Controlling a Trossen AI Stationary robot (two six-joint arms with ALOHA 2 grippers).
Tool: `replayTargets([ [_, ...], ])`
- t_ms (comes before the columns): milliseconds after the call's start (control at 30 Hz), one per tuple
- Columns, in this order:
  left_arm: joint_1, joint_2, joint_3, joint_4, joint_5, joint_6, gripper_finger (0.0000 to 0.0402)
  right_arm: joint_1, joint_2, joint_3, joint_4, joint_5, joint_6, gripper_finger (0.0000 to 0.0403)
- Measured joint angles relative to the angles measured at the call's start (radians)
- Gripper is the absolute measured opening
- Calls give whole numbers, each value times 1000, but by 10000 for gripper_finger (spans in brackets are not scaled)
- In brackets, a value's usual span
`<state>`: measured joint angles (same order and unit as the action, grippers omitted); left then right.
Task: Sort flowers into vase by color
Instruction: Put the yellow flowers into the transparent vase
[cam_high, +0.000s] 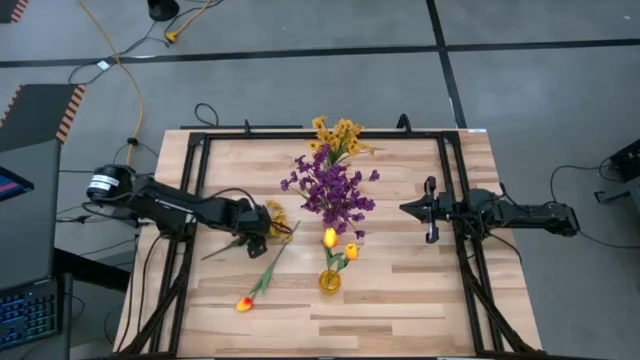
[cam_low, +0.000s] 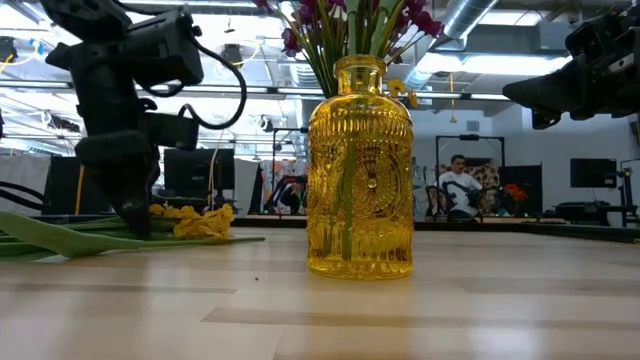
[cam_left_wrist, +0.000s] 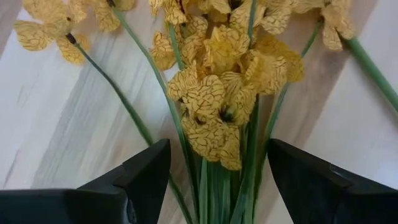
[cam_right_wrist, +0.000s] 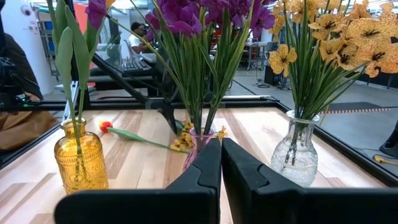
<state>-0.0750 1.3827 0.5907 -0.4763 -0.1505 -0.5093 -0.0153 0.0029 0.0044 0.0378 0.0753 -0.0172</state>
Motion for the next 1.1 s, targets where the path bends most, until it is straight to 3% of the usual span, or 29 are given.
replayTargets([
  [400,0,24,2,18,-3,-50,204,0,0,0,0,0,0,43],
  [1100,38,24,0,42,-30,-116,10,0,0,0,0,0,0,43],
])
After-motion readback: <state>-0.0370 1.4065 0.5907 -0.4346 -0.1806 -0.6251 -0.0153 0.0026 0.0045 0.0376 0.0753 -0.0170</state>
